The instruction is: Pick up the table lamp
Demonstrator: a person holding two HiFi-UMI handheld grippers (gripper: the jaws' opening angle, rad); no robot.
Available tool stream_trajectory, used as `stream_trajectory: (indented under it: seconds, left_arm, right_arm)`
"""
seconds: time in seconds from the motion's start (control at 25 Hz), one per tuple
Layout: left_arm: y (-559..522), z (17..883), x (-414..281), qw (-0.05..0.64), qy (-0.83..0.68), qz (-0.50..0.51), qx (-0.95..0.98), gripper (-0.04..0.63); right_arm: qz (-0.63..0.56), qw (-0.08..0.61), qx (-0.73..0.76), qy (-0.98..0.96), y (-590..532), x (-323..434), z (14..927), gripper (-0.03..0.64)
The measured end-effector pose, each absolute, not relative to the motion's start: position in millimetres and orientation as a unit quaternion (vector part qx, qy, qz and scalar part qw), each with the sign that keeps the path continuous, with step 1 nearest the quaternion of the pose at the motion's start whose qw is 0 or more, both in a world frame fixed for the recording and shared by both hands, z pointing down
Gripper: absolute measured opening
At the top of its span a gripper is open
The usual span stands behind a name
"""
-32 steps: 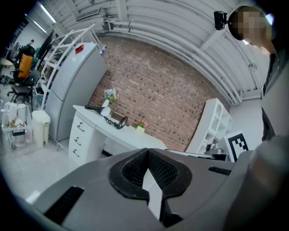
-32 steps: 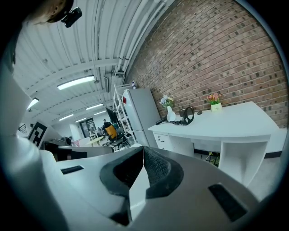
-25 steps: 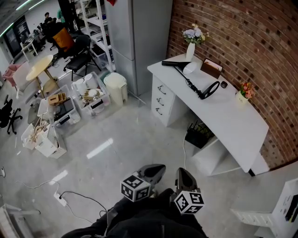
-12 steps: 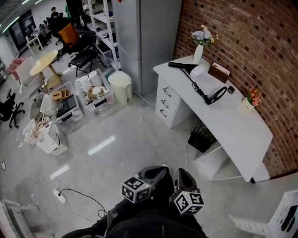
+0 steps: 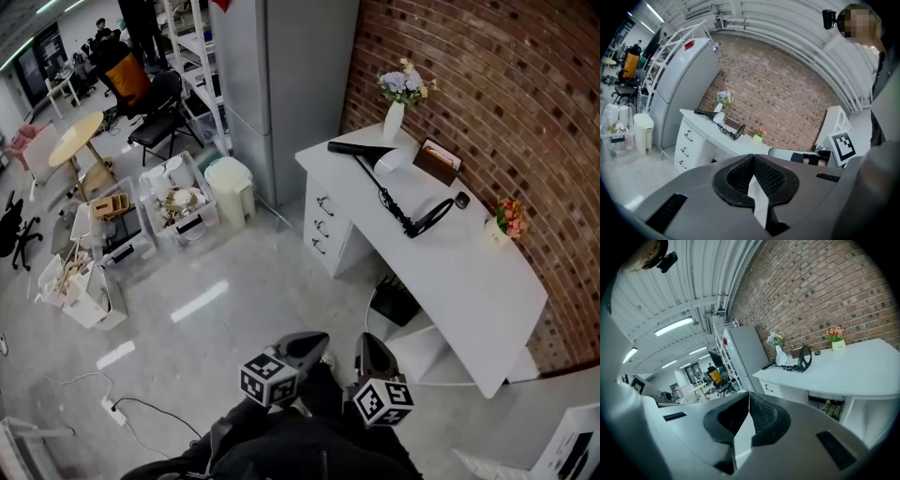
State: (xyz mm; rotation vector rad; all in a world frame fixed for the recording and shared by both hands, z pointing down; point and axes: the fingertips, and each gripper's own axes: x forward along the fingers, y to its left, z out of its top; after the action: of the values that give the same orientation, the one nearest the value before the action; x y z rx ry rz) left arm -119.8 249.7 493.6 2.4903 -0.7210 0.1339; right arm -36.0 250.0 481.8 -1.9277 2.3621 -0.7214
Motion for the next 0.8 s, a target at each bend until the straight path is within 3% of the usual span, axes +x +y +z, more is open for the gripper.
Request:
stream_trajectory:
  seconds: [0.8]
  left_arm:
    - [113.2,506.6,-64.5,0.297,-0.289,0.046,0.909,0.008]
  right_arm:
    - [-0.240,-0.011,-0.627,0.741,126.7,40.4,488.7,0.011]
